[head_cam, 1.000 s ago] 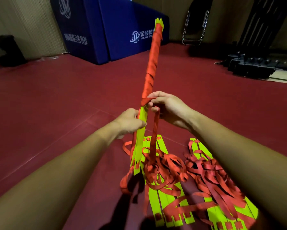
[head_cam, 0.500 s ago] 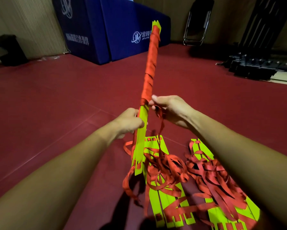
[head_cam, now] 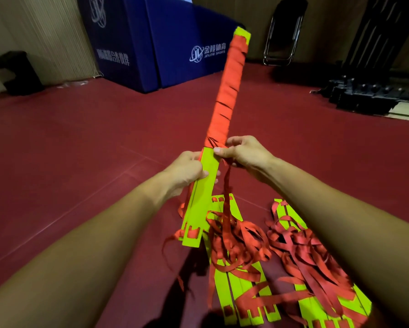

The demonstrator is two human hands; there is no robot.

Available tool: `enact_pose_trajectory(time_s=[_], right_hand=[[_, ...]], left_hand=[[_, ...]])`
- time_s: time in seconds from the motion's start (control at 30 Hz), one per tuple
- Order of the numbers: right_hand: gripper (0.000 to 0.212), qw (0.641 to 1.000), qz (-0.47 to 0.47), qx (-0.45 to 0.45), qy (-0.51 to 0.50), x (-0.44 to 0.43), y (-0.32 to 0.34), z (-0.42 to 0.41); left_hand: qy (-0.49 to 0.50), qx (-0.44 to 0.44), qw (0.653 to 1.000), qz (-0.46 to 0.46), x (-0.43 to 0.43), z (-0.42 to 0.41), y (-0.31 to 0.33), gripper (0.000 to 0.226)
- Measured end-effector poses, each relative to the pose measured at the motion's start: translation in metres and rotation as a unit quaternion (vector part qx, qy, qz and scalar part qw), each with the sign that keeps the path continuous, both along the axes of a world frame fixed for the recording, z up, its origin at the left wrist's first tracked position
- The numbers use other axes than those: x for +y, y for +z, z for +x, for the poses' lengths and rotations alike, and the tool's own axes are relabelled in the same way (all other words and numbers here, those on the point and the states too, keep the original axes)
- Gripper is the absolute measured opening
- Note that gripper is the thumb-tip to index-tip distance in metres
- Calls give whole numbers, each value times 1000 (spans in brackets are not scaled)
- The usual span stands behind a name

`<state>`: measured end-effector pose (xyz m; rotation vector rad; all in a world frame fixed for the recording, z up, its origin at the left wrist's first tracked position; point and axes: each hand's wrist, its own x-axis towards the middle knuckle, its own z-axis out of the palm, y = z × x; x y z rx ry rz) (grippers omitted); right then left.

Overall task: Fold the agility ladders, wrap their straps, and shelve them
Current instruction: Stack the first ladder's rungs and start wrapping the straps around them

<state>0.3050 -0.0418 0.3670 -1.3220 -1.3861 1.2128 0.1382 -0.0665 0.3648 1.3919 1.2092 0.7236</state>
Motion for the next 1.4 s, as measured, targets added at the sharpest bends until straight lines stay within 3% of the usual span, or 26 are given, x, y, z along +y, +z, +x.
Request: enact_pose_trajectory(time_s=[0.2,0.27,0.3,0.37,0.43,0.6,0.73,0.87,1.0,1.17,1.27,1.33,1.4], right_hand=[[36,999,24,-46,9,-5,6,9],[37,997,34,-76,-11,-7,5,5],[37,996,38,-81,-26,-6,2,3],[40,995,44,-76,-53,-3,-3,-1],[42,994,47,-81,-59,-2,-6,-4],[22,990,100,-103,3,-7,-6,-3],[10,986,92,-125,57,-11,-1,-1],[22,995,32,-79,49,-8,-6,-1],[26,999,-29,14,26,-9,-1,0],[23,1000,-26,15,-6,-12,4,3],[32,999,-7,-6,-49,-10,3,0],[40,996,6,-47,-80,-10,3,-3],[42,993,13,-70,-97,-10,0,-6]], left_hand=[[-33,1,999,-7,-3,-4,3,37],[-46,113,991,55,-2,-3,0,27],[-55,204,973,97,1,-4,-4,33],[-37,381,907,175,4,-6,-10,53],[-8,427,880,210,4,-4,-12,49],[2,373,910,180,4,3,-9,16],[-12,303,945,123,5,-3,-10,6],[19,167,982,79,2,2,-13,36],[23,107,992,68,2,2,-7,30],[-12,53,998,41,-2,-2,1,35],[-26,127,990,62,-2,1,-1,11],[-54,215,971,90,0,1,-8,47],[-67,354,921,146,-1,3,-13,69]])
